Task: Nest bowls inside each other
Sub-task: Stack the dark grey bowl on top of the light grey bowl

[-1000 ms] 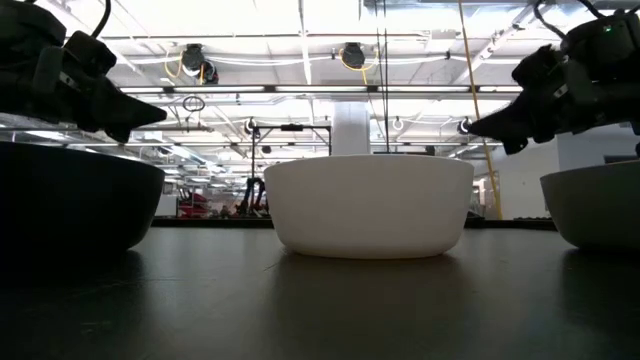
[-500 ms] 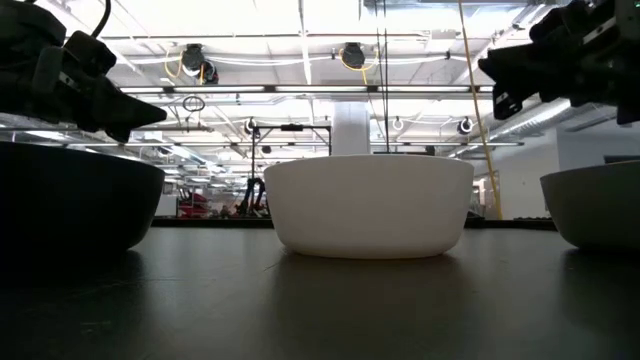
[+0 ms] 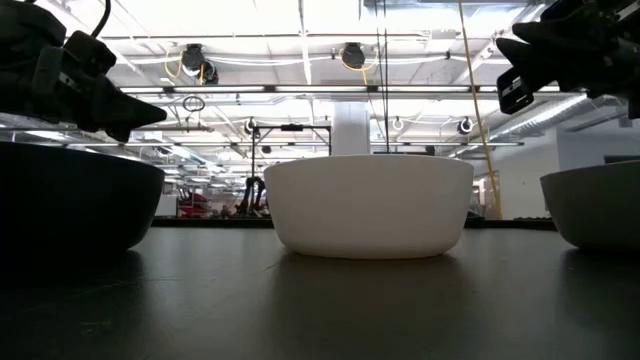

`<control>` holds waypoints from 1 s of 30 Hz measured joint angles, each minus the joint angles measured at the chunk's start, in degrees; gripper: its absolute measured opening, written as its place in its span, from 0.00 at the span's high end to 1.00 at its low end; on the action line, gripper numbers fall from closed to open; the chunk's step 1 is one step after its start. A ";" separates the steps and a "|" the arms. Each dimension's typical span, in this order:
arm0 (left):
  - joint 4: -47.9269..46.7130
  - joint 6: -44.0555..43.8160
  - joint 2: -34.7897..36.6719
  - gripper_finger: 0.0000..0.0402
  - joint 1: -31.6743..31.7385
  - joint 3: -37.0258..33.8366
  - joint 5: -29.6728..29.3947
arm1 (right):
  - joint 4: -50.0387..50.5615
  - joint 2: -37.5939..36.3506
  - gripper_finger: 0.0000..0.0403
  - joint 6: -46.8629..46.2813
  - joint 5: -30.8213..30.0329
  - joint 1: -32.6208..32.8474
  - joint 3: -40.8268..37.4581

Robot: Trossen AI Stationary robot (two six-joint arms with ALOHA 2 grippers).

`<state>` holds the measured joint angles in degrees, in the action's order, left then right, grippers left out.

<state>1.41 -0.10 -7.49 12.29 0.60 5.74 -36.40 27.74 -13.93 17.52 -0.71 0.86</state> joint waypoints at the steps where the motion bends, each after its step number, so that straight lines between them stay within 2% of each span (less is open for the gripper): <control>1: 0.00 0.00 0.00 0.94 0.00 0.00 0.00 | -0.35 0.45 0.79 0.02 -1.05 1.09 0.00; 6: 0.00 -0.02 0.00 0.94 0.00 0.02 0.00 | -3.33 4.06 0.79 0.06 -5.55 7.18 0.02; 11: 0.00 0.20 0.00 0.94 0.00 0.02 0.00 | -8.24 8.91 0.79 1.06 -7.22 12.18 0.02; 17: 0.00 0.26 0.00 0.94 0.00 0.02 0.01 | -11.52 14.01 0.79 1.63 -10.18 14.83 0.00; 21: 0.02 0.18 0.00 0.94 0.00 0.02 0.28 | -10.29 16.48 0.79 2.12 -10.25 15.22 1.55; 24: 0.02 0.15 0.00 0.94 0.00 0.02 0.28 | -1.34 18.13 0.79 2.60 -11.32 15.24 4.56; 30: 0.04 0.07 -0.55 0.94 0.00 0.02 0.33 | 25.84 21.50 0.79 1.37 -20.27 15.55 17.60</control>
<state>1.45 -0.03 -8.03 12.29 0.62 6.07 -10.57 49.23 -12.56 -2.75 14.84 18.47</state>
